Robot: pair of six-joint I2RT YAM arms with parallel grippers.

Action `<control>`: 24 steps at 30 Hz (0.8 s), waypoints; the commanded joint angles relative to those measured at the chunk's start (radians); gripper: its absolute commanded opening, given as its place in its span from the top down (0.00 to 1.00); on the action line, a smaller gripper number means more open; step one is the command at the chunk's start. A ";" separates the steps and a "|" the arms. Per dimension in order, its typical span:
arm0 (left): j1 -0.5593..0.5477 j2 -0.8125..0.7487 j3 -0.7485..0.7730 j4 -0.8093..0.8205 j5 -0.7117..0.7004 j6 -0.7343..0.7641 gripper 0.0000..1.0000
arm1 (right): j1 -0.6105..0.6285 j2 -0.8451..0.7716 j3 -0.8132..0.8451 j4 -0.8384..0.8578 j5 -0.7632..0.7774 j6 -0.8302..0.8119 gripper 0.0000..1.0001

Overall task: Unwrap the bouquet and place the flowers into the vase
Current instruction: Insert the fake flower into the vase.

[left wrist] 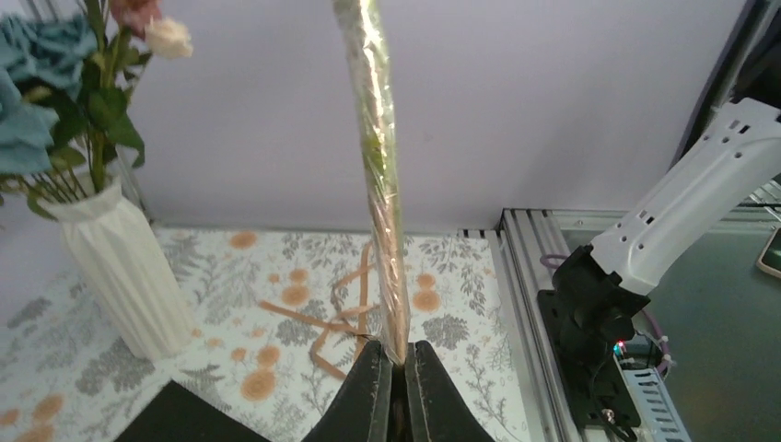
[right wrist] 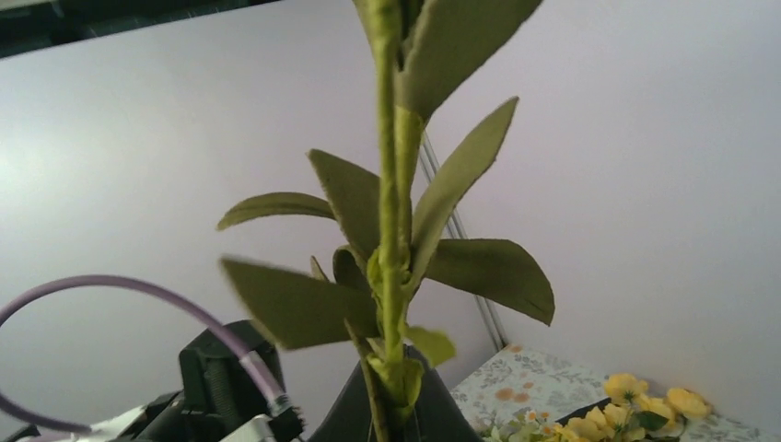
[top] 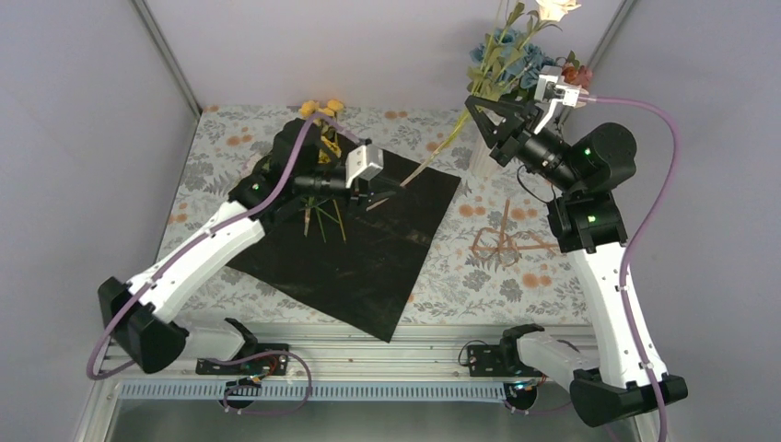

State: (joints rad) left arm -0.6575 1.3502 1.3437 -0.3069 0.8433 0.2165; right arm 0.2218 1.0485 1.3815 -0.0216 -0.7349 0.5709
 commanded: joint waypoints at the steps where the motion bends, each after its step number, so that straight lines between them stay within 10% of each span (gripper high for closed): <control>1: 0.001 -0.108 -0.097 0.205 0.068 0.001 0.98 | -0.006 -0.043 -0.034 0.137 0.108 0.158 0.96; 10: 0.007 -0.177 -0.264 0.517 -0.127 -0.267 0.98 | -0.014 -0.149 -0.263 0.467 0.227 0.432 0.96; 19: -0.001 -0.123 -0.175 0.348 -0.251 -0.257 0.98 | -0.008 -0.163 -0.222 0.394 0.270 0.237 0.96; 24: -0.001 -0.104 -0.127 0.288 -0.219 -0.236 0.75 | -0.005 -0.107 -0.112 0.225 0.288 0.077 0.96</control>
State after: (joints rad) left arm -0.6662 1.2396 1.1744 0.0513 0.6319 -0.0353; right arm 0.2207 0.9169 1.1618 0.2840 -0.5182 0.8104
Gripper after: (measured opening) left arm 0.166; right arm 0.039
